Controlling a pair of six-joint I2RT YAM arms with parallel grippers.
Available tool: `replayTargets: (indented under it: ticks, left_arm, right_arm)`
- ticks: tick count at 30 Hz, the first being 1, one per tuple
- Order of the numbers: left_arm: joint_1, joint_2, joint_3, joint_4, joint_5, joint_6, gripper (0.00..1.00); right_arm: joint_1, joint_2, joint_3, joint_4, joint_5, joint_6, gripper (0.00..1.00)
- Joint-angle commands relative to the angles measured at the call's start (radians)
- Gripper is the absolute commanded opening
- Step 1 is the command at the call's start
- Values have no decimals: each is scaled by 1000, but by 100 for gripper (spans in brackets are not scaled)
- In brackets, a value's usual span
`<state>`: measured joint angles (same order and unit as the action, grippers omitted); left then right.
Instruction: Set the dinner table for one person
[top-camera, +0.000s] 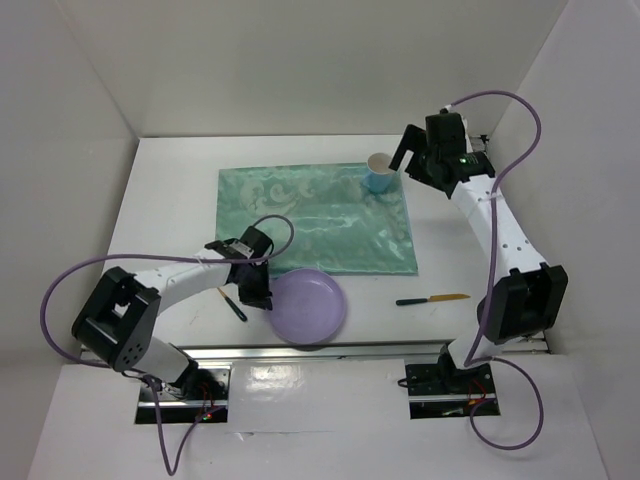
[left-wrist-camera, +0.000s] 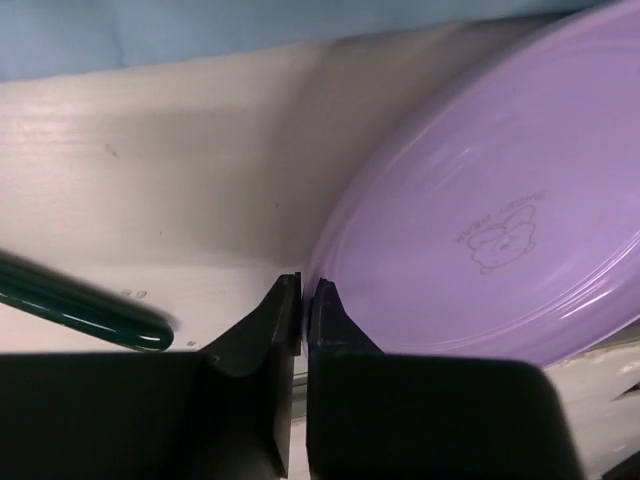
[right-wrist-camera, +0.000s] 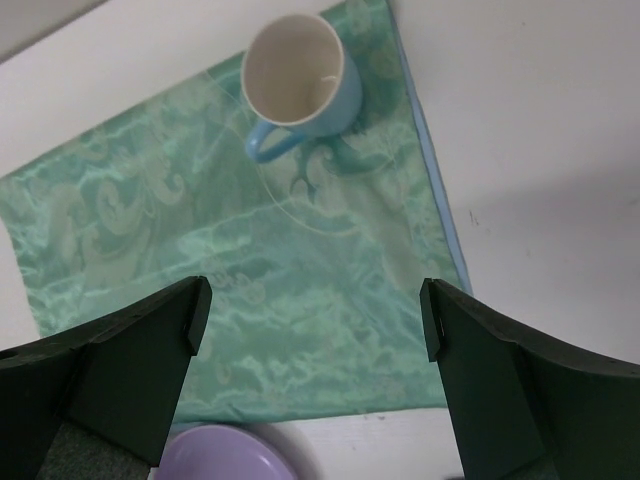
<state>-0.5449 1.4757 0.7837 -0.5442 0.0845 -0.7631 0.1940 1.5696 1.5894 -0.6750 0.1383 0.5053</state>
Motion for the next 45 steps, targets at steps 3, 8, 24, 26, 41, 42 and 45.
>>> replayTargets:
  ticks: [3,8,24,26,41,42,45]
  left_arm:
    - [-26,-26,60,-68,-89,13,0]
    - [-36,-149,259,-272,-139,81,0]
    - [226,457,1026,-301,7,71,0]
    - [226,529,1036,-290,17,62,0]
    - [283,633,931,-143,70,10,0]
    - [283,633,931,-143,70,10,0]
    - [283,678,954,-143,84,21,0]
  right_arm:
    - [9,-134,-97,12,57,-56,99]
    - [-22,-233,-238,-11,43,-56,99]
    - [-107,-422,-490,-182,-75,64,100]
    - [-107,-422,-490,-192,-75,64,100]
    - [-107,-395,-480,-201,-75,55,100]
    - [-107,-395,-480,-201,-75,55,100]
    - [-107,-395,-480,-192,-86,55,100]
